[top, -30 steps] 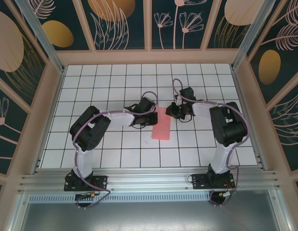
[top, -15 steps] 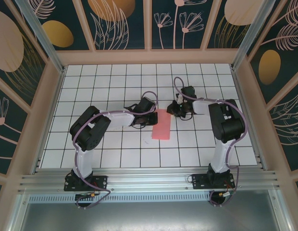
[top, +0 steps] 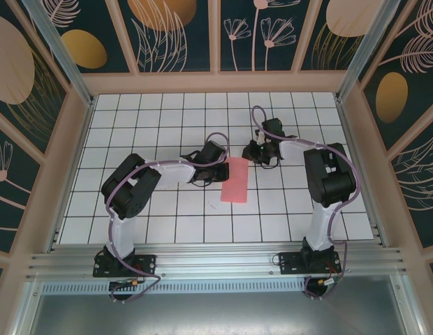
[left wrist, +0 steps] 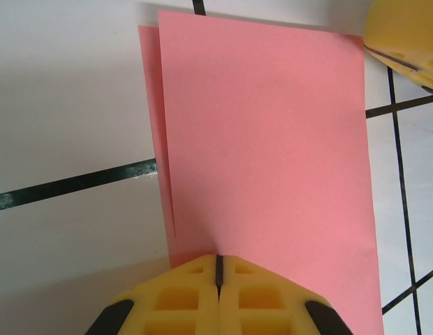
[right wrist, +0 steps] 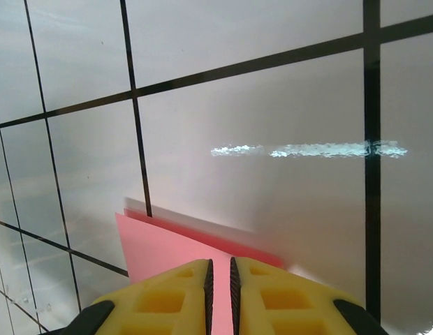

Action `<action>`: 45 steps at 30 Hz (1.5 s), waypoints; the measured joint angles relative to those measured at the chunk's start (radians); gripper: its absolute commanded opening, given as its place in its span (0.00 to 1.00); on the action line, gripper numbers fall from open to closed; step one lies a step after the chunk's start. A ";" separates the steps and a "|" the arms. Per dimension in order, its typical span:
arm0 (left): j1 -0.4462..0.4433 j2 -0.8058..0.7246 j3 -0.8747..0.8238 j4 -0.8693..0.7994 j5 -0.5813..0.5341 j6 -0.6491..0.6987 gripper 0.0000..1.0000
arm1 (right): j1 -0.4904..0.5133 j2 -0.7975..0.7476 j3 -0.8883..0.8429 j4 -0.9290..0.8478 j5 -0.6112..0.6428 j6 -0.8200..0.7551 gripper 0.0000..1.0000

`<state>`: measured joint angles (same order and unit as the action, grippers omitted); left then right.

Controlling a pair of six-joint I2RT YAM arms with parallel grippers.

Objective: Fold a paper plane with a square sheet of paper (pick it up from the middle)
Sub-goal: Fold the square sheet of paper in half at the center of the table.

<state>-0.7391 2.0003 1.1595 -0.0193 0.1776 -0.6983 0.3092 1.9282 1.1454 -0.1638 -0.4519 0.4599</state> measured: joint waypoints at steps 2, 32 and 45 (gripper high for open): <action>0.000 0.000 0.000 0.000 0.000 0.000 0.01 | 0.000 0.009 0.000 0.002 0.007 0.000 0.18; 0.000 0.000 0.000 0.000 0.000 0.000 0.01 | -0.010 0.058 0.030 -0.002 0.016 0.013 0.18; 0.000 0.000 -0.002 0.005 0.000 0.000 0.00 | -0.009 -0.073 -0.016 -0.021 0.000 0.010 0.19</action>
<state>-0.7391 2.0003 1.1576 -0.0143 0.1776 -0.6983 0.3000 1.8553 1.1294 -0.1844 -0.4522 0.4702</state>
